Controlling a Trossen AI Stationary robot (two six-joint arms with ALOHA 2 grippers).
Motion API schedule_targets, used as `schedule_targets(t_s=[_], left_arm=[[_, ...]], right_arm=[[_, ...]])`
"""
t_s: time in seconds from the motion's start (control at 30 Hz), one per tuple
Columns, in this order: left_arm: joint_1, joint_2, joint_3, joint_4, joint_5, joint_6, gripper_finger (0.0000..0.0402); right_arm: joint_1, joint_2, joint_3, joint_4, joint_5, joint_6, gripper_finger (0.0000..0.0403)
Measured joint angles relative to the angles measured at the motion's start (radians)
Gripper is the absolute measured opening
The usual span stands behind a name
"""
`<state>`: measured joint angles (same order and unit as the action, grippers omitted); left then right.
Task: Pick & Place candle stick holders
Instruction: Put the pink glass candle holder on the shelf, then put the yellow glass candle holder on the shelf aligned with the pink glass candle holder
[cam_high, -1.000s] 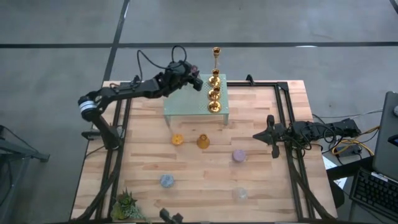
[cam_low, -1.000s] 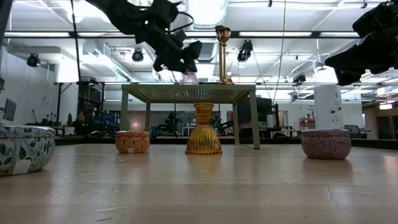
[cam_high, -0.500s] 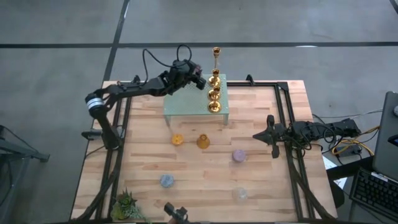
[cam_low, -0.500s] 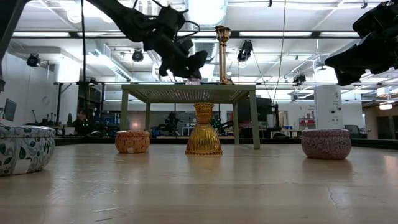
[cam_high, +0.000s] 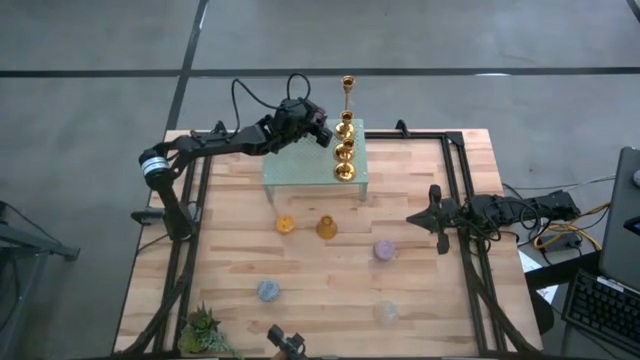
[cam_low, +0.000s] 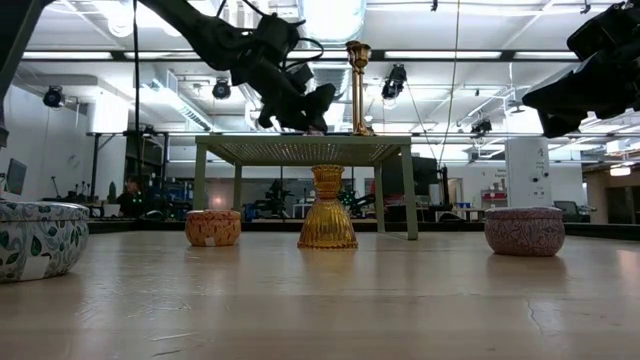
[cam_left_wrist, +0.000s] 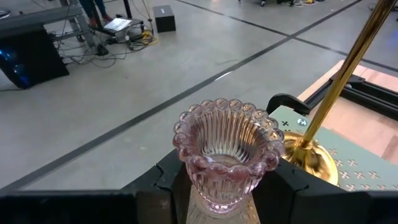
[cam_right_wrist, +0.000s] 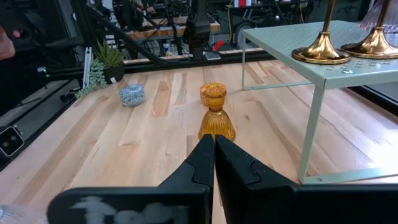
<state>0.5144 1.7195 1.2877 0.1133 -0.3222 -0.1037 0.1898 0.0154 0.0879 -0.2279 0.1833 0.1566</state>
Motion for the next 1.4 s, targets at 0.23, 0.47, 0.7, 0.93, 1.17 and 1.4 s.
schedule_targets(t_s=[0.23,0.47,0.7,0.93,1.17,1.4], left_arm=[[0.0,0.0,-0.006,-0.001,0.0,-0.001,0.0138],[0.002,-0.003,-0.031,0.014,0.0,-0.004,0.0141],[0.002,-0.003,-0.032,0.001,0.018,-0.013,0.02],[-0.001,-0.037,-0.032,-0.01,0.019,-0.013,0.0265],[-0.007,-0.099,-0.032,-0.06,0.019,0.008,0.0279],[-0.012,-0.172,-0.032,-0.136,0.018,0.015,0.028]], right_arm=[[0.0,0.0,0.0,0.0,0.0,0.0,0.0008],[0.0,0.0,0.0,0.0,0.0,0.0,0.0008],[0.0,0.0,0.0,0.0,0.0,0.0,0.0008],[0.0,0.0,0.0,0.0,0.0,0.0,0.0008],[0.0,0.0,0.0,0.0,0.0,0.0,0.0008],[0.0,0.0,0.0,0.0,0.0,0.0,0.0008]])
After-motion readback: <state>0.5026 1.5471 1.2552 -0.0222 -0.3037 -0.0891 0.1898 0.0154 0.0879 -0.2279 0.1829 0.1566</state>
